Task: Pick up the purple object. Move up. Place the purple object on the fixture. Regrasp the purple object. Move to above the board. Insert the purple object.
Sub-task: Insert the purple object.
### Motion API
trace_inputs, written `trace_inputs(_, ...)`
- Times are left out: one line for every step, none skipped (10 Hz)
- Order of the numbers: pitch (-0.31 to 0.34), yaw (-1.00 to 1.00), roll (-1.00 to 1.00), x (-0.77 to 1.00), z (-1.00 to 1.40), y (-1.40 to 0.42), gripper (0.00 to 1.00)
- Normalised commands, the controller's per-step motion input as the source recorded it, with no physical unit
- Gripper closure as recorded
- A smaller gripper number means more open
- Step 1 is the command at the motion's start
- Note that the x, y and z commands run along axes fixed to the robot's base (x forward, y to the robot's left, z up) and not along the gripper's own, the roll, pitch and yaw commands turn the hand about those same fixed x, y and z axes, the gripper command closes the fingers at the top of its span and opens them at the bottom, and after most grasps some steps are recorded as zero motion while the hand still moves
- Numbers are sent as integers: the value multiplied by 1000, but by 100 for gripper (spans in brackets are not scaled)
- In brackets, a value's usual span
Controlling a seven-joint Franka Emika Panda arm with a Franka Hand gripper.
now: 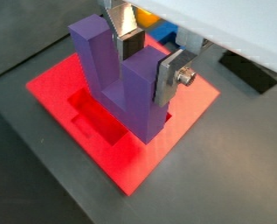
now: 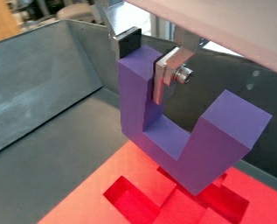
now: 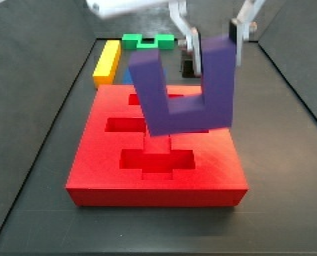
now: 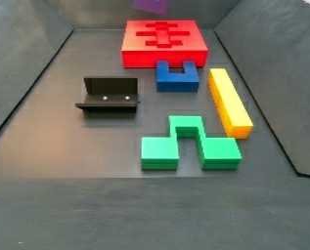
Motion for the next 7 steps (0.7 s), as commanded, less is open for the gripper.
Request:
trace_inputs(24, 529, 177, 306, -426, -260, 100)
trace_inputs(111, 380, 213, 203, -300, -351, 100)
trace_inputs(213, 83, 224, 0, -191, -303, 100)
trace_inputs(274, 0, 216, 31, -111, -240, 100)
trace_inputs(344, 0, 280, 103, 0, -157, 100)
trace_inputs(424, 0, 379, 140, 0, -111, 100)
trace_inputs(381, 0, 243, 63, 0, -111, 100)
